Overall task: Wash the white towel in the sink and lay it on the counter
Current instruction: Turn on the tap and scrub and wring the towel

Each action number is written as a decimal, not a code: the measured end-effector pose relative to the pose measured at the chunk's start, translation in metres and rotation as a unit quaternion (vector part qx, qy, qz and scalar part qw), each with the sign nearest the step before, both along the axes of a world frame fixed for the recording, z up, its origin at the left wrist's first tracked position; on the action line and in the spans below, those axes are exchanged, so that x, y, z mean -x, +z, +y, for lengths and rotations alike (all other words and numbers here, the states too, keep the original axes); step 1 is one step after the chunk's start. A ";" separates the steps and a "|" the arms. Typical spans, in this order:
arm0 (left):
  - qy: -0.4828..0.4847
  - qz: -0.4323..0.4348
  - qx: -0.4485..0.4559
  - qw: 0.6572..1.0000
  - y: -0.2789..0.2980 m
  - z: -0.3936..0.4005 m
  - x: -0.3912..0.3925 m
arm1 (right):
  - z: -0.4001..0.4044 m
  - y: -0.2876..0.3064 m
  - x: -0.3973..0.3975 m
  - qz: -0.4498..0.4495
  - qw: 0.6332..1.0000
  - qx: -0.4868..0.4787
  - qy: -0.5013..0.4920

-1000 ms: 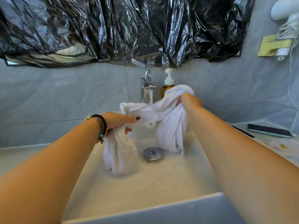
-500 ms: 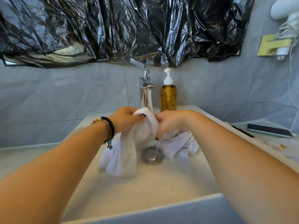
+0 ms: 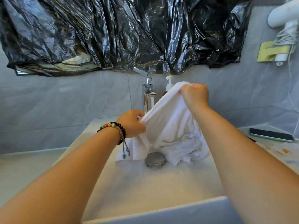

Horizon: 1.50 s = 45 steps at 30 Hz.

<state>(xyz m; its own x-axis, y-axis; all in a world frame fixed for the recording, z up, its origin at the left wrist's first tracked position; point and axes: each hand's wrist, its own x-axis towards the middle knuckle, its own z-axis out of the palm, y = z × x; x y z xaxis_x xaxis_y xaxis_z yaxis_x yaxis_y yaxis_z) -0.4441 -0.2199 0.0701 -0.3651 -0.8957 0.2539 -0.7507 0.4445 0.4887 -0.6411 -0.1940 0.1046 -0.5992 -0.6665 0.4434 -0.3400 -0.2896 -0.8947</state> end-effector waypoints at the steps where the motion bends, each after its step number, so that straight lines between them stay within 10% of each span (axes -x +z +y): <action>1: 0.001 0.014 -0.010 1.000 0.001 0.001 0.000 | 0.003 0.002 0.000 -0.026 0.999 0.021 -0.002; 9: 0.039 0.022 -0.041 0.998 -0.007 0.011 -0.010 | 0.003 0.000 0.000 -0.080 0.995 0.029 -0.056; 15: 0.093 0.324 -0.168 0.926 0.002 0.032 -0.030 | 0.021 -0.037 -0.025 0.259 0.937 -0.236 -0.009; 18: 0.107 0.415 -0.177 0.886 0.009 0.049 -0.032 | 0.047 -0.044 -0.051 0.353 0.911 -0.198 0.079; 23: 0.096 0.503 -0.206 0.834 0.028 0.084 -0.031 | 0.092 -0.055 -0.085 0.324 0.889 -0.067 0.315; 31: -0.073 0.519 -0.257 0.812 0.039 0.145 -0.050 | 0.102 -0.029 -0.082 0.224 0.938 -0.136 0.227; 37: 0.004 0.503 -0.065 0.862 0.013 0.151 -0.051 | 0.093 0.015 -0.094 0.095 0.976 -0.137 0.141; 45: 0.014 0.430 -0.271 0.861 -0.026 0.146 -0.042 | 0.081 0.085 -0.091 -0.121 0.969 -0.131 0.168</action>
